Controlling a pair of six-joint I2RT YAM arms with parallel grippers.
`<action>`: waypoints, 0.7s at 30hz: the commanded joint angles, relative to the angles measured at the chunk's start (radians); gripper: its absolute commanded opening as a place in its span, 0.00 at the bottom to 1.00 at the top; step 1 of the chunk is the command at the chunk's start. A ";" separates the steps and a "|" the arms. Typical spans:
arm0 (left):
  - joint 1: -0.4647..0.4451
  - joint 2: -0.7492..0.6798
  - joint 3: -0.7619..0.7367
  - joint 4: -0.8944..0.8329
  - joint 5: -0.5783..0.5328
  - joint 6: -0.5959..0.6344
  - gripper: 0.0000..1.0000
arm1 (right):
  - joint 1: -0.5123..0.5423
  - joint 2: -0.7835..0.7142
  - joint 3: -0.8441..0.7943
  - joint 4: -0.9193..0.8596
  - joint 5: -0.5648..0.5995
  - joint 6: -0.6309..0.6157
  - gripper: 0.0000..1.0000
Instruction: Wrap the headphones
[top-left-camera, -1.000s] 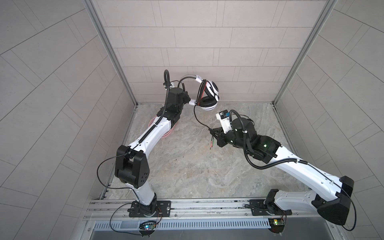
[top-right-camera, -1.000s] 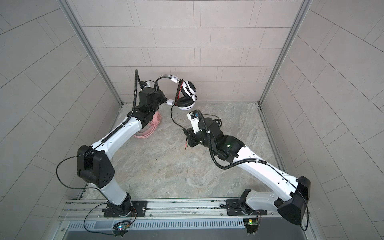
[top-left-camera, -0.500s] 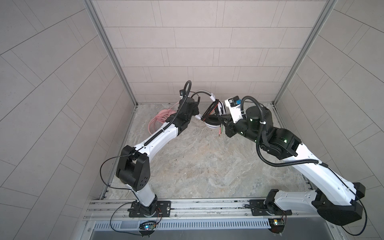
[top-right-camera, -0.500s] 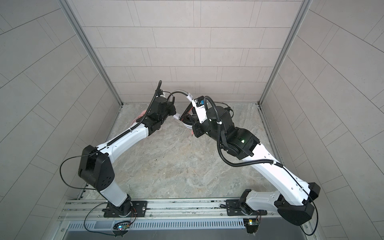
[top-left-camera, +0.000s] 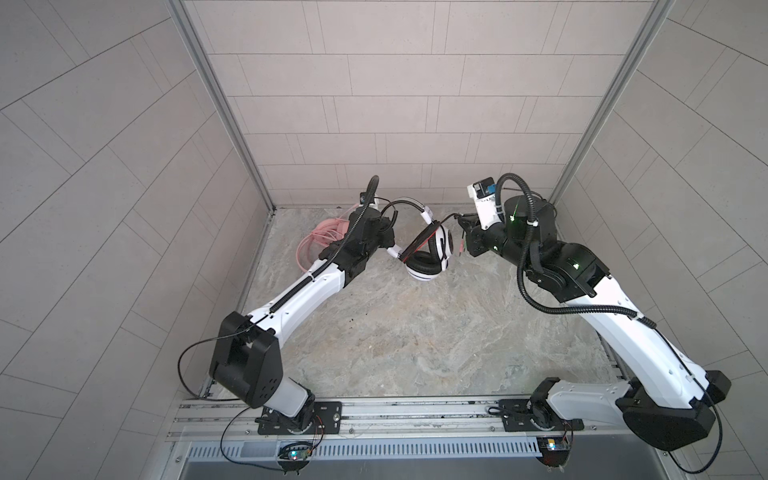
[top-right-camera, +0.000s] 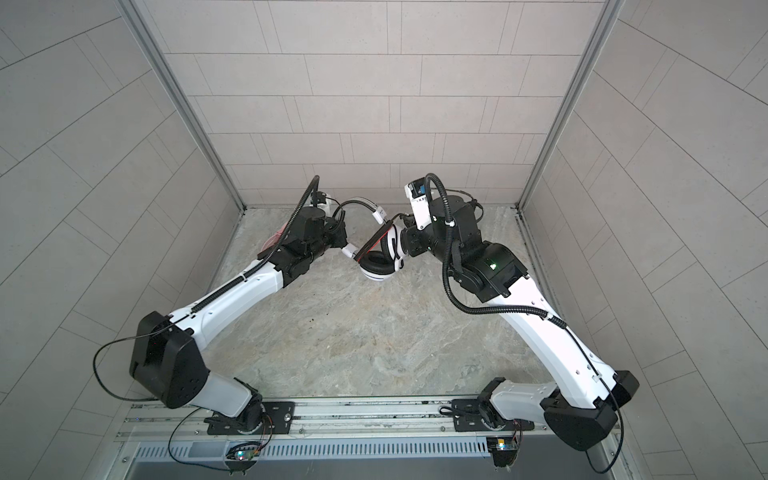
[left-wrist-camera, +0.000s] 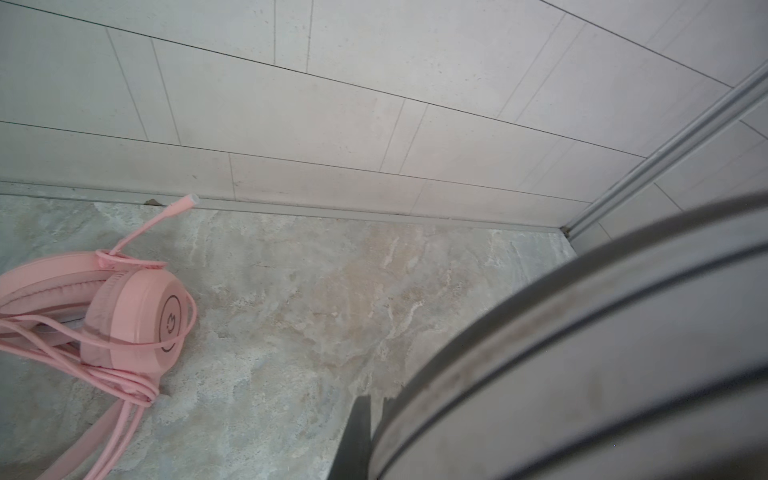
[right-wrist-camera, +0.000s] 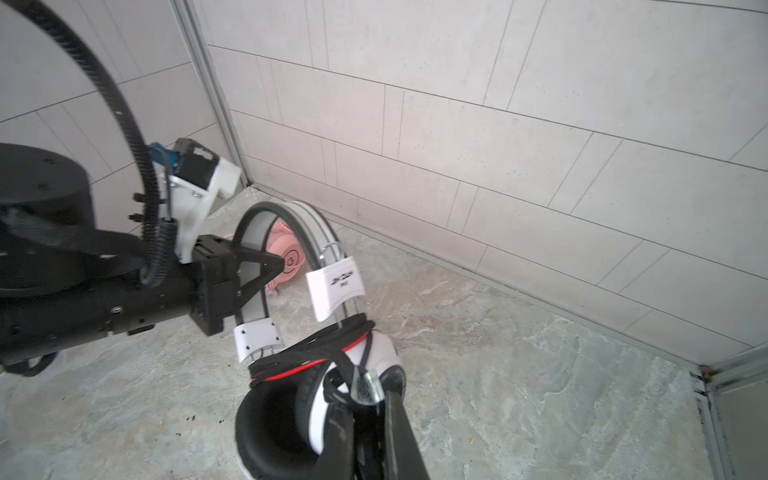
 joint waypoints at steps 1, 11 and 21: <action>0.000 -0.077 -0.021 0.002 0.130 -0.003 0.00 | -0.038 -0.011 0.030 0.016 -0.010 -0.018 0.00; 0.001 -0.144 -0.080 0.004 0.371 -0.033 0.00 | -0.150 -0.005 -0.046 0.061 -0.099 0.025 0.00; 0.005 -0.132 -0.085 0.159 0.496 -0.163 0.00 | -0.190 0.004 -0.234 0.147 -0.262 0.066 0.02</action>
